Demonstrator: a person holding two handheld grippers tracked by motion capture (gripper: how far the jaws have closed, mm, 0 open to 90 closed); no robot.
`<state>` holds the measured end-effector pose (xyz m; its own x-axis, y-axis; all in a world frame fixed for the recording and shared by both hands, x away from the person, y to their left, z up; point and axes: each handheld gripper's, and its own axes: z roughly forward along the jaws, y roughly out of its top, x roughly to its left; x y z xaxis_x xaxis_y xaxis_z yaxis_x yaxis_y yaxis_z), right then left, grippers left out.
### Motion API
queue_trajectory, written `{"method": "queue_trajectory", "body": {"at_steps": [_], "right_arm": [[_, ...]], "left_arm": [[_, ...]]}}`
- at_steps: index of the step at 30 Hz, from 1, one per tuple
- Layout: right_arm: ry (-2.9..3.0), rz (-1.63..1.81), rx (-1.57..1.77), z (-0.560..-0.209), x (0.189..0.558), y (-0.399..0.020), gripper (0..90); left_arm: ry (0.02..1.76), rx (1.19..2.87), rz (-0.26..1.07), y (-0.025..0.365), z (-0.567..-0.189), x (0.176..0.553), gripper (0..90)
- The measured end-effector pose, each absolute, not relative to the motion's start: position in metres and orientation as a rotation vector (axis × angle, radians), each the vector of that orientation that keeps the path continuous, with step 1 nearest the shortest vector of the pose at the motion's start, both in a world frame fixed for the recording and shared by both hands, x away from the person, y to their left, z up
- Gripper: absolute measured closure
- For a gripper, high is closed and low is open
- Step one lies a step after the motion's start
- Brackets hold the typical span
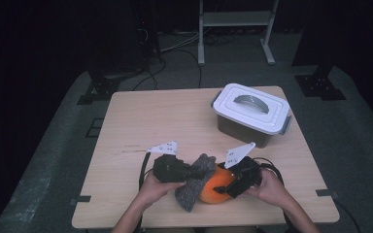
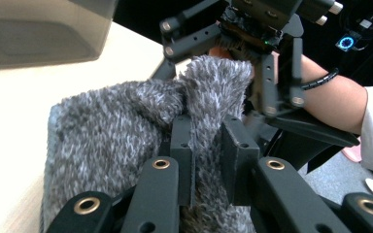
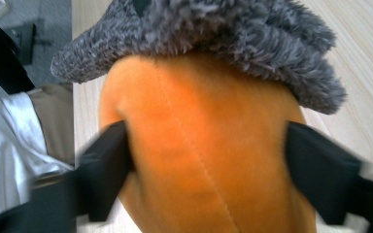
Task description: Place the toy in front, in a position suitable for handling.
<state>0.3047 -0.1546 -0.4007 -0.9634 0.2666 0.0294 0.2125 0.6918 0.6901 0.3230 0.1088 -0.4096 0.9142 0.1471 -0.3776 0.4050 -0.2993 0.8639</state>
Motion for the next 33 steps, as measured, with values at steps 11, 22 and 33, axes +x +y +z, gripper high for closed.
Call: {"method": "queue_trajectory", "body": {"at_steps": [11, 22, 33], "right_arm": [[2.807, 1.463, 0.380, -0.398, 0.310, -0.151, 48.1], [2.861, 1.442, 0.445, -0.411, 0.331, -0.171, 39.3], [2.770, 1.318, 0.580, -0.404, 0.328, -0.186, 30.4]], "left_arm": [[0.362, 1.836, -0.252, 0.129, -0.389, 0.322, 77.4], [0.441, 1.872, -0.250, 0.135, -0.405, 0.328, 77.6], [0.434, 1.865, -0.278, 0.125, -0.407, 0.328, 77.5]]}}
